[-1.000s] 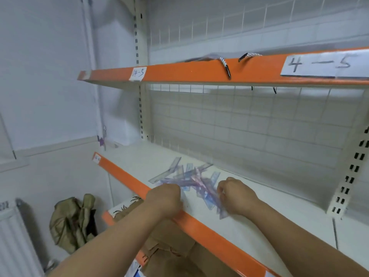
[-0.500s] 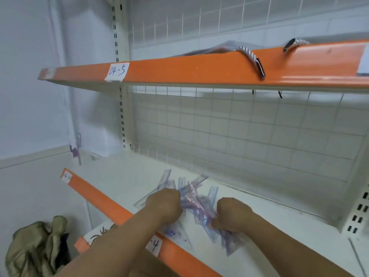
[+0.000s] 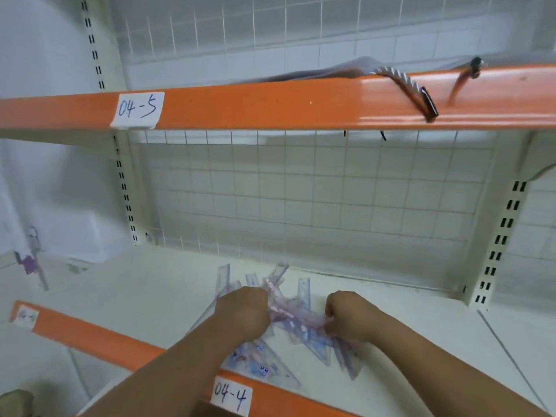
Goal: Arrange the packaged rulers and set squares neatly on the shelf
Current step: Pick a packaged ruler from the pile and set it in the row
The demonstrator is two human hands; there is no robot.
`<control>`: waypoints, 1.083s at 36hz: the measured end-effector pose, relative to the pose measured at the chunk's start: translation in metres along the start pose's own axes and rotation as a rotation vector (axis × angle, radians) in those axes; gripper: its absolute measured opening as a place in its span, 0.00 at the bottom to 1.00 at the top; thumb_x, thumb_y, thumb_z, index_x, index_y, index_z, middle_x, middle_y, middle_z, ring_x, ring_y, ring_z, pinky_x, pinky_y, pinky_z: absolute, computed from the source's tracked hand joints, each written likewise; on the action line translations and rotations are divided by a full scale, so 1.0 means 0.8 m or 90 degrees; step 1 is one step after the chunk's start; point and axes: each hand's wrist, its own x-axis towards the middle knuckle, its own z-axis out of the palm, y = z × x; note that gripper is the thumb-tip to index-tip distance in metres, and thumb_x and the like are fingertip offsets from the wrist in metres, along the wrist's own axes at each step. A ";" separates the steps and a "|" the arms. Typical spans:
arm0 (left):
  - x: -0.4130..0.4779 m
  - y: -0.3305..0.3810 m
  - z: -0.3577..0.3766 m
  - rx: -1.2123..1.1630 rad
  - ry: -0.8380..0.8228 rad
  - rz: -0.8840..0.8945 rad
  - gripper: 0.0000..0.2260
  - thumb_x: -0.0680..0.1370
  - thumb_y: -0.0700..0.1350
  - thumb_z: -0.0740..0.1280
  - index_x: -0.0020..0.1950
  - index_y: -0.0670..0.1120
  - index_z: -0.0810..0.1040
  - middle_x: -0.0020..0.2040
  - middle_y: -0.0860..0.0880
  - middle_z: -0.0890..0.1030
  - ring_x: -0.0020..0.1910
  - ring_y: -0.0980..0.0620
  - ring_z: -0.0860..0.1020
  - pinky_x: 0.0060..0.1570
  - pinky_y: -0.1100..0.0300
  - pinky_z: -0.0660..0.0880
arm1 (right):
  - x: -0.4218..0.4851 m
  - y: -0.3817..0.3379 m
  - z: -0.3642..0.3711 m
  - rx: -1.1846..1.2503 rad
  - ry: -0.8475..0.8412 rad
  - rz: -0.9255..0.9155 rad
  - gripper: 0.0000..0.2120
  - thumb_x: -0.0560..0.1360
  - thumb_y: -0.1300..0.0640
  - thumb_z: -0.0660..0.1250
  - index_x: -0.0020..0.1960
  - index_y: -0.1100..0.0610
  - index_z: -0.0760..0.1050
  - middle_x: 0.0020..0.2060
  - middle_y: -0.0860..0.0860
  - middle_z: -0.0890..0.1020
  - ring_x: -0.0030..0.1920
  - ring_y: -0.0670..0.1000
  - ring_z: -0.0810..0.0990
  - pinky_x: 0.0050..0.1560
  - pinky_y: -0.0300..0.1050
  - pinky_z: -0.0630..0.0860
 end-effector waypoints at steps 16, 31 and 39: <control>-0.002 0.010 0.014 -0.004 -0.014 0.157 0.13 0.77 0.48 0.66 0.60 0.47 0.76 0.58 0.46 0.79 0.58 0.47 0.77 0.52 0.58 0.74 | -0.046 0.004 -0.009 -0.024 0.067 -0.047 0.16 0.75 0.55 0.65 0.62 0.53 0.73 0.58 0.51 0.74 0.59 0.53 0.74 0.55 0.45 0.72; -0.015 0.079 0.012 -0.007 -0.021 0.260 0.12 0.76 0.48 0.67 0.60 0.49 0.77 0.58 0.48 0.80 0.57 0.47 0.78 0.49 0.60 0.72 | -0.124 0.058 -0.005 -0.098 0.118 0.022 0.18 0.78 0.57 0.61 0.68 0.53 0.69 0.62 0.52 0.72 0.64 0.54 0.71 0.57 0.48 0.74; -0.037 0.154 0.011 0.019 -0.049 0.264 0.19 0.74 0.49 0.69 0.64 0.50 0.72 0.59 0.50 0.79 0.54 0.49 0.79 0.50 0.57 0.75 | -0.183 0.130 -0.020 -0.122 0.125 0.081 0.19 0.80 0.57 0.60 0.70 0.53 0.67 0.63 0.52 0.70 0.64 0.54 0.70 0.56 0.49 0.75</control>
